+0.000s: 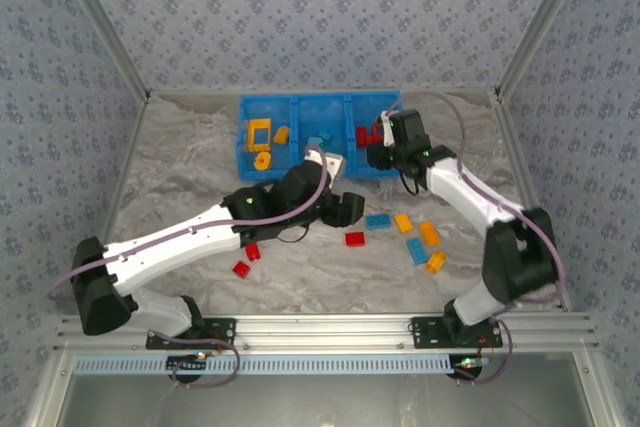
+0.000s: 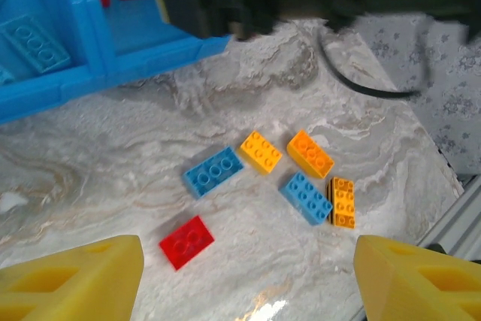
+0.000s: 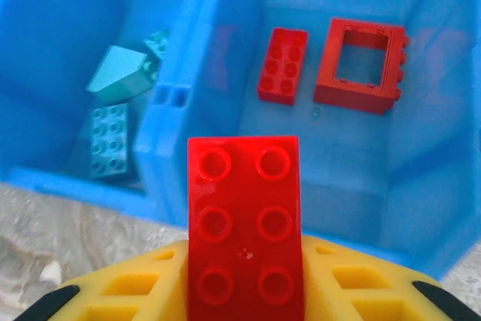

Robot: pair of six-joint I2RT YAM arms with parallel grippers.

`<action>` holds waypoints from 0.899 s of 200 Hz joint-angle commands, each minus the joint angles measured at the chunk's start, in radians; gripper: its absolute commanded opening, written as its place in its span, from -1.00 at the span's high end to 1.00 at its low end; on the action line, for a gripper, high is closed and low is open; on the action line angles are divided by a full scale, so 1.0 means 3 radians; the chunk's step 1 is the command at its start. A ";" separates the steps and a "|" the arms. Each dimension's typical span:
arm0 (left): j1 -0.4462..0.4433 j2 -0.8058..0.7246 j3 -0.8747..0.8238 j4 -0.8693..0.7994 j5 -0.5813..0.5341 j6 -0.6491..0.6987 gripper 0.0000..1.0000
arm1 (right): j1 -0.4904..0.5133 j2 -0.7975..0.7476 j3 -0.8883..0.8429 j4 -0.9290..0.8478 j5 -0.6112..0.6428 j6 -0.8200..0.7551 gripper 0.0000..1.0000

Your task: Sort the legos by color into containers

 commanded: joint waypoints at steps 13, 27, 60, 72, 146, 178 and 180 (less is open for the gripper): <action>-0.0179 0.0235 0.0320 0.0138 -0.0253 0.0100 -0.49 | -0.0170 0.0738 0.0861 -0.0553 -0.0313 0.0288 0.22; -0.0238 0.0316 0.0375 0.0118 -0.0312 0.0111 -0.49 | -0.0174 0.0936 0.1045 -0.0586 -0.0342 0.0291 0.21; -0.0350 0.0464 0.0480 0.0101 -0.0395 0.0108 -0.49 | -0.0180 0.1320 0.1376 -0.0818 -0.0339 0.0353 0.20; -0.0371 0.0502 0.0498 0.0093 -0.0402 0.0112 -0.49 | -0.0180 0.1383 0.1376 -0.0806 -0.0351 0.0380 0.18; -0.0375 0.0474 0.0427 0.0041 -0.0409 0.0075 -0.49 | -0.0177 0.1451 0.1317 -0.0792 -0.0342 0.0369 -0.17; -0.0373 0.0403 0.0347 -0.0026 -0.0500 0.0091 -0.48 | -0.0149 0.1106 0.1231 -0.0758 -0.0181 0.0350 -0.21; -0.0374 0.0399 0.0341 -0.0027 -0.0503 0.0098 -0.48 | -0.0149 0.1064 0.1229 -0.0761 -0.0167 0.0345 -0.20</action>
